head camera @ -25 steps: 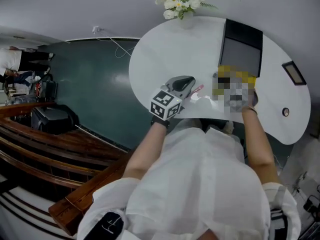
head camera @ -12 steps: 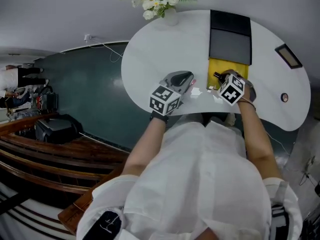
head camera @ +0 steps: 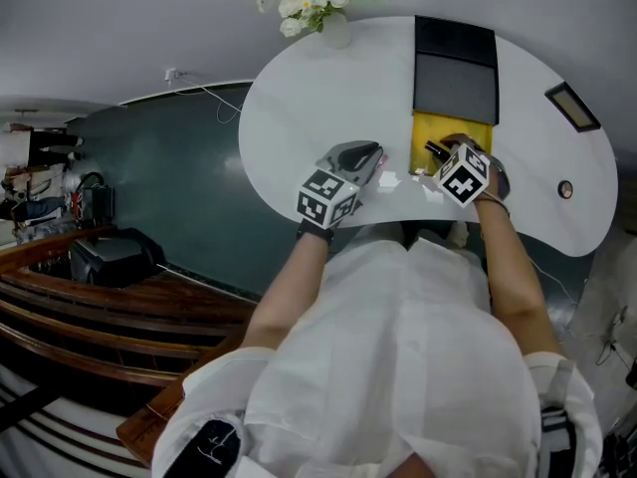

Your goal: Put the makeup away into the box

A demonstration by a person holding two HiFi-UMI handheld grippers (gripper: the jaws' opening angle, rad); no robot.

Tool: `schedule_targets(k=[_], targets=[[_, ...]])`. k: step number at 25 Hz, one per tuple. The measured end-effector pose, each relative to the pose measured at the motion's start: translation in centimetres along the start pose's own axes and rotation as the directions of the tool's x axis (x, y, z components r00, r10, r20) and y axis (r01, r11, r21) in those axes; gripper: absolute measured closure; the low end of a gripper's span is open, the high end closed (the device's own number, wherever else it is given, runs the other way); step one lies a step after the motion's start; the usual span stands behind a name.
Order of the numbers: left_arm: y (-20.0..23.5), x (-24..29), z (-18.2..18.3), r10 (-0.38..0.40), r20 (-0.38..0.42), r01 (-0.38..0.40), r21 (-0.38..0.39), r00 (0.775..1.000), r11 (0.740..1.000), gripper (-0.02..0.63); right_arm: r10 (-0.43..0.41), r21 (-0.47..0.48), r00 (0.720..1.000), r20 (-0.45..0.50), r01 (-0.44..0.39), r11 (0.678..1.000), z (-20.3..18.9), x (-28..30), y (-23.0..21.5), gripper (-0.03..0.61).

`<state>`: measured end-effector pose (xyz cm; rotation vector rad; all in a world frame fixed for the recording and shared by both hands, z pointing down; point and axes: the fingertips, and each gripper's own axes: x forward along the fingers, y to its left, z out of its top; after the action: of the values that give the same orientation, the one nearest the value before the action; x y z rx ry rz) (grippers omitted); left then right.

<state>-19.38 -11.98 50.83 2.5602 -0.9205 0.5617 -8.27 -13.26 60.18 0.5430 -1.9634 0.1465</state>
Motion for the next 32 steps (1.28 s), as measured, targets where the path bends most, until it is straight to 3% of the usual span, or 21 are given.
schedule_targets(k=[6,14,24,32], targets=[[0.1,0.3,-0.9,0.006,-0.034,-0.006,0.013,0.999,1.000,0.588,-0.024,0.026,0.998,0.057,0.023,0.999,1.1,-1.4,-0.5,0.469],[0.4,1.6,-4.3,0.003,-0.170,0.001,0.025,0.985,1.000,0.548,-0.051,0.058,0.994,0.094,0.045,0.997,1.2,-2.7,-0.8,0.469],[1.4,3.1,-9.7,0.039,-0.404,0.007,0.111,0.914,0.994,0.499,-0.075,0.102,0.991,0.112,0.064,0.993,0.6,-3.8,-1.3,0.469],[1.4,4.1,-12.0,0.052,-0.513,0.027,0.144,0.857,0.989,0.499,-0.091,0.118,0.989,0.118,0.077,0.990,0.0,-4.3,-1.8,0.469]])
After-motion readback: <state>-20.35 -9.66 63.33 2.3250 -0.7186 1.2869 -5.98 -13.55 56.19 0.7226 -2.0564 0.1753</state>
